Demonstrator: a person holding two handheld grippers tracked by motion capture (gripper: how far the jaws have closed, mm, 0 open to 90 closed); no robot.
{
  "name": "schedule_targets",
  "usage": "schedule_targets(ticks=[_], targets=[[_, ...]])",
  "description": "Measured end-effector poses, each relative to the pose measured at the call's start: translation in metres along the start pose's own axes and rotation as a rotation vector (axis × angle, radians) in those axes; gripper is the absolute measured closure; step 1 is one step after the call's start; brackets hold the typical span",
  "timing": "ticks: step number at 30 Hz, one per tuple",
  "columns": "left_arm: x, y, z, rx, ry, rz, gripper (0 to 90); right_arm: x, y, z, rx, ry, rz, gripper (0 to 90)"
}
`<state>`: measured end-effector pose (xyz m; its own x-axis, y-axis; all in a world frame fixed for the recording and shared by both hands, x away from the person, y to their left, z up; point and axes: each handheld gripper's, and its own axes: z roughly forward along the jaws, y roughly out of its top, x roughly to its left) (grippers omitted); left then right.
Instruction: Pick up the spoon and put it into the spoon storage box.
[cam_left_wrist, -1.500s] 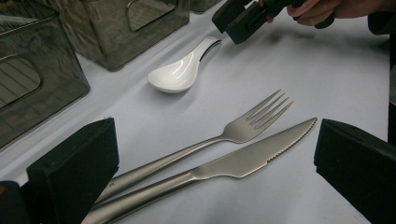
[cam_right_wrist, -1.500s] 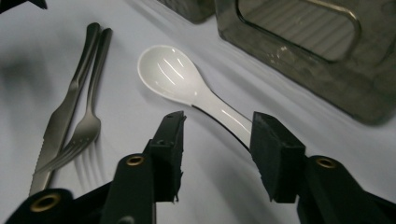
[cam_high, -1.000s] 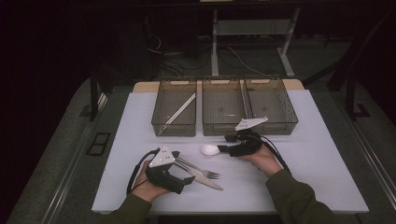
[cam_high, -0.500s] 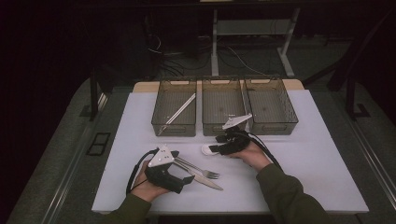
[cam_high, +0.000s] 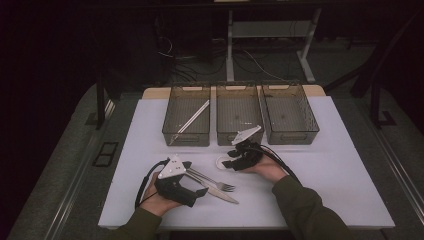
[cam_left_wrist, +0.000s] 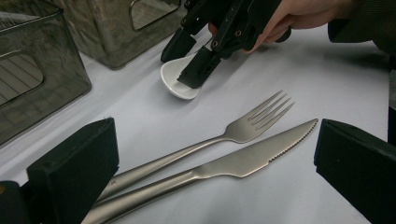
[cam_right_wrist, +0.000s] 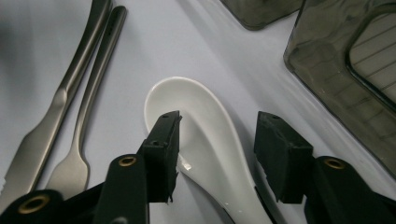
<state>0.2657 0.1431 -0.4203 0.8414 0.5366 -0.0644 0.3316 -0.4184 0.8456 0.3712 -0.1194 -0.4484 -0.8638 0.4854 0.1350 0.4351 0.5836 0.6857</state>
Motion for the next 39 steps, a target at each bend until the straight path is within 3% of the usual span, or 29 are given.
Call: schedule_targets(ticks=[4,9,11,13,15,16,29,32,39], targets=[[0.0,0.0,0.0,0.0,0.0,0.001,0.0,0.002,0.0,-0.001,0.01,0.022,-0.028,61.1],[0.0,0.0,0.0,0.0,-0.001,0.001,0.0,0.001,-0.001,-0.003,0.028,0.032,-0.089,66.6],[0.0,0.0,0.0,0.001,-0.001,0.001,0.0,0.002,-0.001,-0.004,0.027,0.039,-0.084,71.4],[0.0,0.0,0.0,0.0,0.0,0.001,0.0,0.0,-0.001,-0.006,0.033,0.044,-0.109,74.7],[0.0,0.0,0.0,0.0,0.0,0.0,0.0,0.0,-0.001,-0.008,0.031,0.058,-0.095,77.9],[0.0,0.0,0.0,-0.001,0.0,-0.001,0.0,-0.001,-0.002,-0.009,0.034,0.059,-0.119,79.3],[0.007,-0.007,0.0,-0.01,-0.025,0.009,0.0,0.0,-0.004,-0.013,0.025,0.06,-0.112,82.0],[0.007,-0.007,0.001,-0.017,-0.025,0.008,0.0,0.001,-0.005,-0.015,-0.014,0.07,-0.057,82.0],[0.007,-0.008,0.001,-0.004,-0.015,0.007,0.0,0.0,-0.005,-0.028,-0.042,0.053,-0.045,82.0]])
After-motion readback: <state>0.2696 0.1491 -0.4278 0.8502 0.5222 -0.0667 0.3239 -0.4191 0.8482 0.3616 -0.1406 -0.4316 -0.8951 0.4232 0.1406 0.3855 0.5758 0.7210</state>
